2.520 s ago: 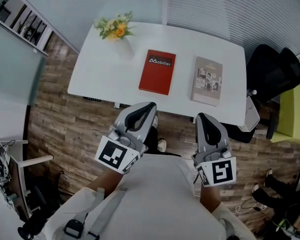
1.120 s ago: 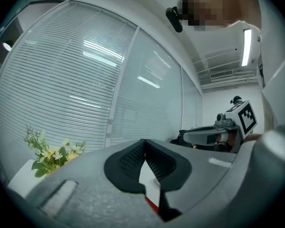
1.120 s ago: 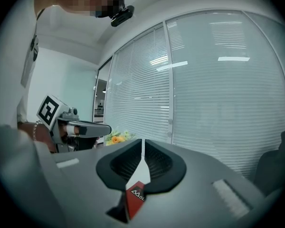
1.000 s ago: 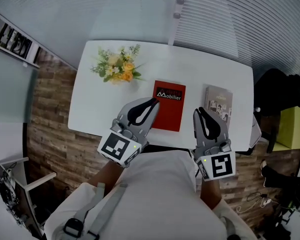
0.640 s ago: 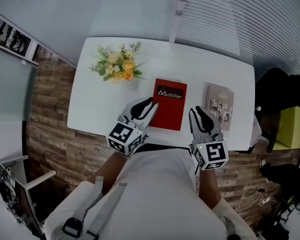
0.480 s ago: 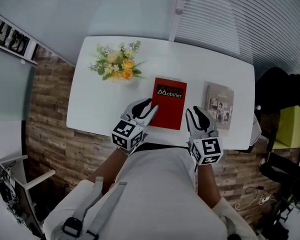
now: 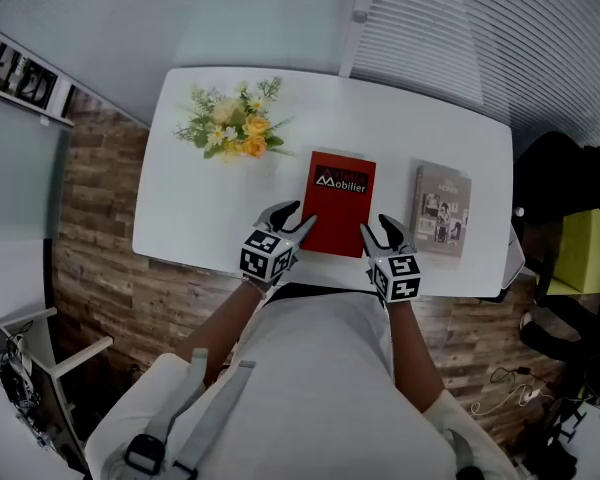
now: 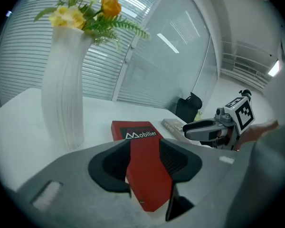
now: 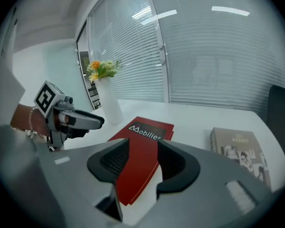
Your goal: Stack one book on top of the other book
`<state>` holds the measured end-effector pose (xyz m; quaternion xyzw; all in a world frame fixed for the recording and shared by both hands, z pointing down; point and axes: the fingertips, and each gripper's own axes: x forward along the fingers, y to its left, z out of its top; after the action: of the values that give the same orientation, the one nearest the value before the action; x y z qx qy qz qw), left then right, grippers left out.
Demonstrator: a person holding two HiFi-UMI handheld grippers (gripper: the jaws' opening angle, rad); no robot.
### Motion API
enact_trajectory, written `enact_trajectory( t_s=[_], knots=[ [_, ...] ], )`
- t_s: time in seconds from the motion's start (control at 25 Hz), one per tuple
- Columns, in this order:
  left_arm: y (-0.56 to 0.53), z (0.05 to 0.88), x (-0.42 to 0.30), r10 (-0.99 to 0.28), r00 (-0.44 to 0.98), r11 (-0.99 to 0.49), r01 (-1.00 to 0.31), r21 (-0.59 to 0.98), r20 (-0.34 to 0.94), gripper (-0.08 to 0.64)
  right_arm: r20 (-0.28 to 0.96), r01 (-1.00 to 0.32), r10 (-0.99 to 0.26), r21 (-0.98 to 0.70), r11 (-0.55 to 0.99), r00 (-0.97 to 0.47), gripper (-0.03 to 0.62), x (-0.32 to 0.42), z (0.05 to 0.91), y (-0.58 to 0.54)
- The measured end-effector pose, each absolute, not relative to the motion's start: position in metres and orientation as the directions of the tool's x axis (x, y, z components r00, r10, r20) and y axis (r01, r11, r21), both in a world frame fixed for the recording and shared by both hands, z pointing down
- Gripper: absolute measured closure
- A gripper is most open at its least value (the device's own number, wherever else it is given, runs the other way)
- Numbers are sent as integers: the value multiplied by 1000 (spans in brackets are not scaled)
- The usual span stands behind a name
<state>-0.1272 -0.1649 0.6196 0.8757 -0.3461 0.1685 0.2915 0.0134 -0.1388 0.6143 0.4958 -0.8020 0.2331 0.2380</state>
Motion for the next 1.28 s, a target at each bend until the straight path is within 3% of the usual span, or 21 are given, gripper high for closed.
enact_trajectory(
  t_s=[0.52,0.64,0.76,1.28],
  knots=[
    [-155,695,-115,-377,721,-511,-686,518,582,284,689,-880,-549,-368,299,-474,318,8,699,-133],
    [-153,700,-113,-364,721,-500,-685,529,590,285,668,-862,-546,-420,283,-505,324,6,701,-133],
    [-154,702,-113,-362,714,-500,-691,522,599,305,656,-851,-543,-436,294,-524,377,3,700,-132],
    [-156,670,-112,-390,701,-512,-704,492,597,311,651,-867,-573,-395,305,-498,377,3,665,-133]
  ],
)
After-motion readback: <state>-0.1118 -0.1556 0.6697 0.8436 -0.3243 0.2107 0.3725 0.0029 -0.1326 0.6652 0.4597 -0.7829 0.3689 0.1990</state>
